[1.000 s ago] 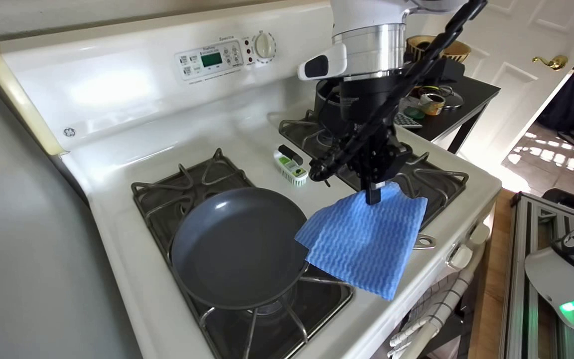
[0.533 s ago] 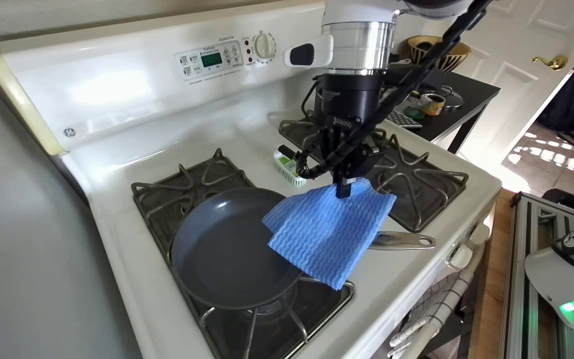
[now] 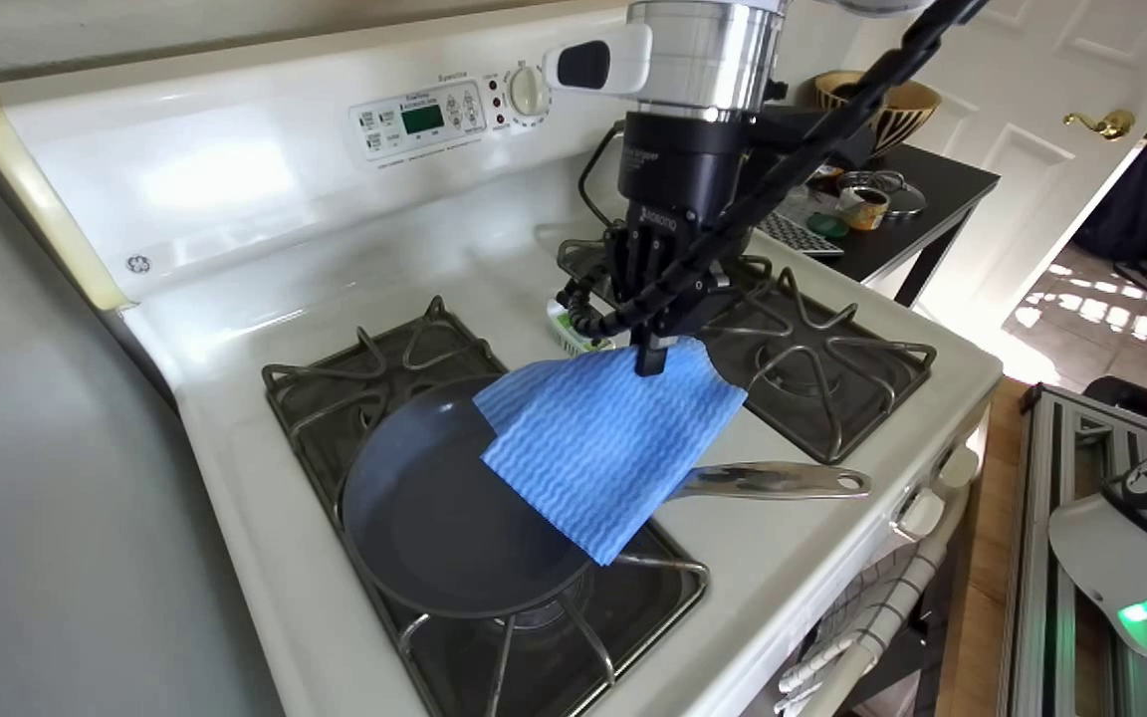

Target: Move the pan forward, then use the blue towel to wipe the handle of the pan

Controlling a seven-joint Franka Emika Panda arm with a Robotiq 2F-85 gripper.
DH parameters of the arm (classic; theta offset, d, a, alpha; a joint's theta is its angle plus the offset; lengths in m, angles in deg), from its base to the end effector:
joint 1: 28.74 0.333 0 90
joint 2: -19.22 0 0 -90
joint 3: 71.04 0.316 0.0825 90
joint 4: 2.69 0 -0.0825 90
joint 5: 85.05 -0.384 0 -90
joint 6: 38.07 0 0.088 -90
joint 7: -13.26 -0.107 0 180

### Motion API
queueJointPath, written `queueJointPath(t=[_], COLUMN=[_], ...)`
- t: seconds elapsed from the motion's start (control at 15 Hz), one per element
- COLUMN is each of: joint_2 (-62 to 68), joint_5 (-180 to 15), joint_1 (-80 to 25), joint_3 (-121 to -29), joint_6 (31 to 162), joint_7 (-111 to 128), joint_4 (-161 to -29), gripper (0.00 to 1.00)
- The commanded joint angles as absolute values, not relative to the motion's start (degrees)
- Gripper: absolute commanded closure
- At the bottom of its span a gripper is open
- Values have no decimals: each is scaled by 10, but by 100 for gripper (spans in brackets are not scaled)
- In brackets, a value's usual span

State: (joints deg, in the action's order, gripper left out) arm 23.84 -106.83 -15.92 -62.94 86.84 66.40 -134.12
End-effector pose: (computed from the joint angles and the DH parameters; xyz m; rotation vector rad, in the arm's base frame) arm 0.4617 0.1917 0.3823 -2.4512 -1.4486 -0.0735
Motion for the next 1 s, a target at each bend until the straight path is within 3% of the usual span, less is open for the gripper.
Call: queueJointPath(t=[0.0,0.6,0.93], joint_2=[271,303,289], joint_5=[-1080,-1138,-1104], joint_1=[-156,-146,-153], joint_3=[-621,-627,-622], joint_6=[861,662,626], joint_7=[660,669,636], joint_4=[-1336,-1316,-1331], gripper=[100,100,100])
